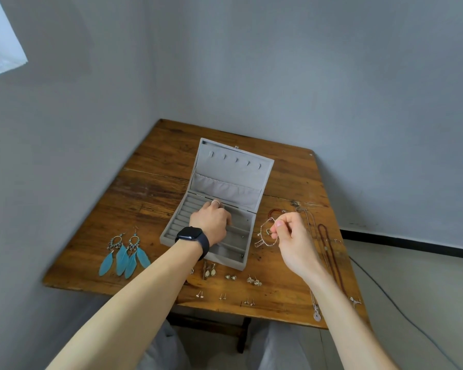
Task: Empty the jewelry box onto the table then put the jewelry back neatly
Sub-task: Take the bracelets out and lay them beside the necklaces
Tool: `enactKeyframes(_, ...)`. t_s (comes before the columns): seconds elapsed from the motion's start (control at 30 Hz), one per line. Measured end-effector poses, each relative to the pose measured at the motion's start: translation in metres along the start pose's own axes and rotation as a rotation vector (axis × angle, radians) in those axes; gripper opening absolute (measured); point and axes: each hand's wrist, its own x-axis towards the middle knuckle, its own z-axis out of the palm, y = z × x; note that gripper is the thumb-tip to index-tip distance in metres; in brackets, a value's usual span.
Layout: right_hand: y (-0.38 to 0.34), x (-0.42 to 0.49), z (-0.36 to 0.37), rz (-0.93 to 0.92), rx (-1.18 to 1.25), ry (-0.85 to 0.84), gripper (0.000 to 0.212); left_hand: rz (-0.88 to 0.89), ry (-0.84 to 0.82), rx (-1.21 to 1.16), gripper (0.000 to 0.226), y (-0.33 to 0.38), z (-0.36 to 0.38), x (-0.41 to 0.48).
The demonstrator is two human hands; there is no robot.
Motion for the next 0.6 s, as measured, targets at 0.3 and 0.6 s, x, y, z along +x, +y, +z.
enactKeyframes(0.3, -0.012, -0.001, -0.015, 0.006, 0.149, 0.033, 0.014, 0.178, 0.029, -0.283, 0.055, 0.046, -0.002, -0.030)
enactKeyframes(0.6, -0.010, -0.007, -0.018, 0.015, 0.169, 0.050, 0.014, 0.221, 0.118, -0.412, 0.025, 0.061, 0.011, -0.047)
